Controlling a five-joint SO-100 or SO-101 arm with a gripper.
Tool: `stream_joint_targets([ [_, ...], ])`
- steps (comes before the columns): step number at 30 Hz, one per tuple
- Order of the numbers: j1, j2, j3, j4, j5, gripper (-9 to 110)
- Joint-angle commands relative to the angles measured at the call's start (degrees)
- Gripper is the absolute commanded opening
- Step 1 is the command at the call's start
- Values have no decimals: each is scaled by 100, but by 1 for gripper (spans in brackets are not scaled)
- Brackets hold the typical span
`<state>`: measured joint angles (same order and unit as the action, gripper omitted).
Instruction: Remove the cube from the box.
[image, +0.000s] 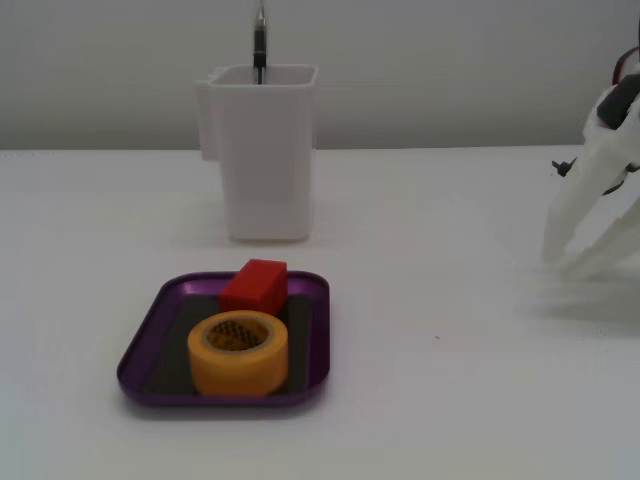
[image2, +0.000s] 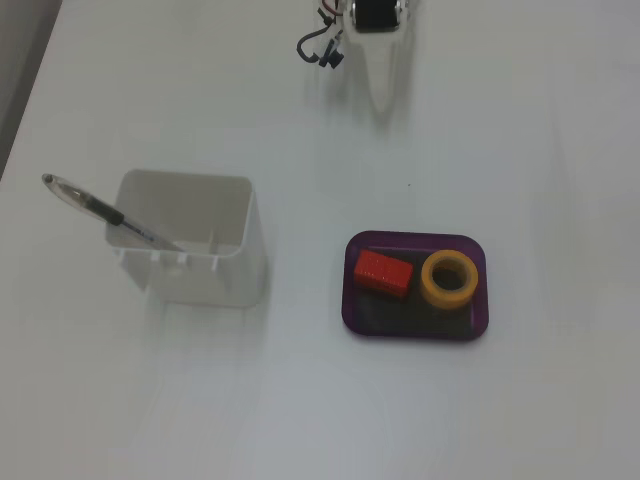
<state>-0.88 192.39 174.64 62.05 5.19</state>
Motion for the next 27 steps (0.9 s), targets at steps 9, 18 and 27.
stream_joint_targets([
  [9, 44, 413, -1652, -229, -44, 1],
  [18, 0, -431, -1881, -387, -352, 1],
  [27, -18, -3814, -3946, -545, -404, 8],
])
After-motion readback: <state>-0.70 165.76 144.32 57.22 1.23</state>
